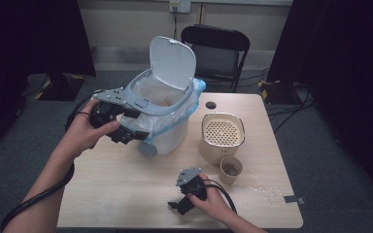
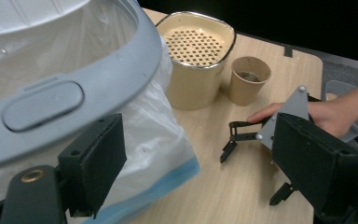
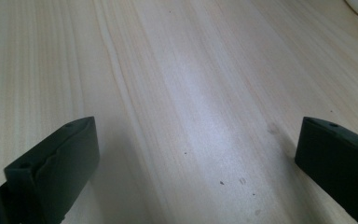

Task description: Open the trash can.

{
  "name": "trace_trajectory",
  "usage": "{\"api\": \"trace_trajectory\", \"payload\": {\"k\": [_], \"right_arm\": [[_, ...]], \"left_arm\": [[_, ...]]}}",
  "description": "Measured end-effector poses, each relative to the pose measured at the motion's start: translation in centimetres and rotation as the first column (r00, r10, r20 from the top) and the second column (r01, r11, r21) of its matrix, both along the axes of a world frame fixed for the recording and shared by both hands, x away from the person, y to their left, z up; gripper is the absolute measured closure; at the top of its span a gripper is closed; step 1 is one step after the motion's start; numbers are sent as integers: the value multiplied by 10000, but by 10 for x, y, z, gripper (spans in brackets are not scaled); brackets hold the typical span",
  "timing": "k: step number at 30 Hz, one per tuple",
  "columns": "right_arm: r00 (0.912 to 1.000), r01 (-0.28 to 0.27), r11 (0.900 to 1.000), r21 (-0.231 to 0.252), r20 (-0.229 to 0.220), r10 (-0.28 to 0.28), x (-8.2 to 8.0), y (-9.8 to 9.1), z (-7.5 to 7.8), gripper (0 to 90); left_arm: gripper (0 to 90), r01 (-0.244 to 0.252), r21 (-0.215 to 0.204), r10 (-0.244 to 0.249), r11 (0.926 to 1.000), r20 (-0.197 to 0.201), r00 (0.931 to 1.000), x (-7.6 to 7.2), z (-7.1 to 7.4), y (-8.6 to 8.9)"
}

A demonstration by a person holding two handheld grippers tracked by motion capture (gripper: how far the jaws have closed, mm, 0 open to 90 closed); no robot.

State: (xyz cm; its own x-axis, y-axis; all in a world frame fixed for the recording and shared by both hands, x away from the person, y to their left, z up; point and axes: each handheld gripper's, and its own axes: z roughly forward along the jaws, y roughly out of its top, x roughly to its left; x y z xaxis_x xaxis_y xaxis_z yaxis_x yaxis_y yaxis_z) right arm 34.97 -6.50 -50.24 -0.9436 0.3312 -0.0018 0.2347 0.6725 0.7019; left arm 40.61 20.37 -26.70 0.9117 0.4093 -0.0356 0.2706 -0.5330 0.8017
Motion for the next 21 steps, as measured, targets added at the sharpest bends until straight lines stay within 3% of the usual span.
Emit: {"api": "trace_trajectory", "payload": {"k": [10, 16, 21], "right_arm": [[10000, 1, 10000, 23, 24, -2, 0, 0, 0, 0], [10000, 5, 10000, 21, 24, -5, 0, 0, 0, 0], [10000, 19, 10000, 27, 46, -19, 0, 0, 0, 0]], "left_arm": [[172, 1, -42, -2, 10000, -299, 9996, -9, -26, 3], [172, 10, -270, -21, 9996, -425, 9991, -12, -38, 2], [172, 78, -98, -83, 9999, -456, 9989, -14, -46, 2]]}}
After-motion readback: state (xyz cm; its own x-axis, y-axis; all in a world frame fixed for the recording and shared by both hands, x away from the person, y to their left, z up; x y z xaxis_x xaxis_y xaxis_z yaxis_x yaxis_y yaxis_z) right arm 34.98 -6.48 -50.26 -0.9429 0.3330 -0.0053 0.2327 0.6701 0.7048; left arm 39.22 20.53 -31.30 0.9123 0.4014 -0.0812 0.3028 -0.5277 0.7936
